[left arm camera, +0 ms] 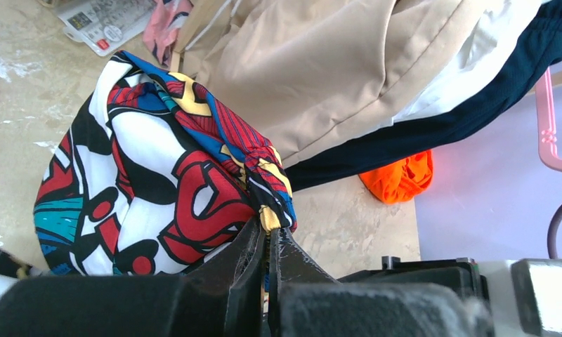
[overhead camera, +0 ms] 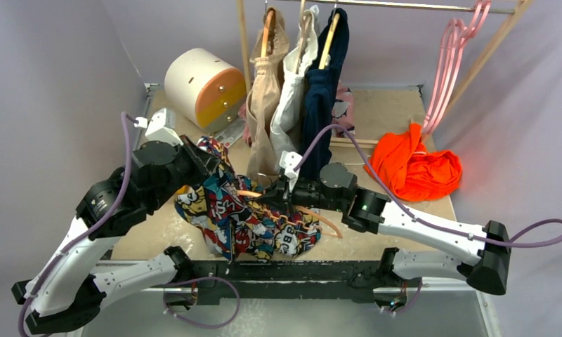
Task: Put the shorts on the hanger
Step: Hang the shorts on the hanger.
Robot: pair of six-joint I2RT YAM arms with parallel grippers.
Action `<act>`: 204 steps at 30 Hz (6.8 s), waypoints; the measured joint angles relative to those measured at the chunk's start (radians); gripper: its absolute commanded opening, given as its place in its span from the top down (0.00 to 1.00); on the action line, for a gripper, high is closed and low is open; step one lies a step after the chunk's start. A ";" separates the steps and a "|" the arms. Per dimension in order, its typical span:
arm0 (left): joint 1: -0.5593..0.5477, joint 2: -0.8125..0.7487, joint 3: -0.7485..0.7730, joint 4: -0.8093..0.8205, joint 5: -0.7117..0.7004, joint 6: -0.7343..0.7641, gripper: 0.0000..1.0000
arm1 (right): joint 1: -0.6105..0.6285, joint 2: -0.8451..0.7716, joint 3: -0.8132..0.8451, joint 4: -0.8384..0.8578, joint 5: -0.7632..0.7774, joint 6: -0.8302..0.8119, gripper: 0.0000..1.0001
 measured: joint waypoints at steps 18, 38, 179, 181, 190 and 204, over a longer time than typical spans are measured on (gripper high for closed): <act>0.000 0.050 -0.046 0.082 0.273 0.112 1.00 | 0.000 0.047 -0.006 0.148 0.082 0.017 1.00; 0.000 0.115 0.018 0.122 0.341 0.169 0.99 | 0.003 0.009 -0.029 0.286 0.170 0.028 1.00; -0.001 0.014 0.024 0.258 -0.505 0.749 0.85 | 0.004 -0.493 -0.104 0.104 0.056 0.130 1.00; -0.001 0.013 0.025 0.254 -0.452 0.740 0.73 | 0.004 -0.488 -0.111 0.106 0.055 0.132 1.00; -0.001 -0.005 0.115 0.158 -0.401 0.702 0.43 | 0.004 -0.497 -0.128 0.091 0.095 0.132 1.00; 0.000 -0.135 0.154 0.225 0.038 0.731 0.40 | 0.004 -0.457 -0.110 0.010 0.103 0.113 1.00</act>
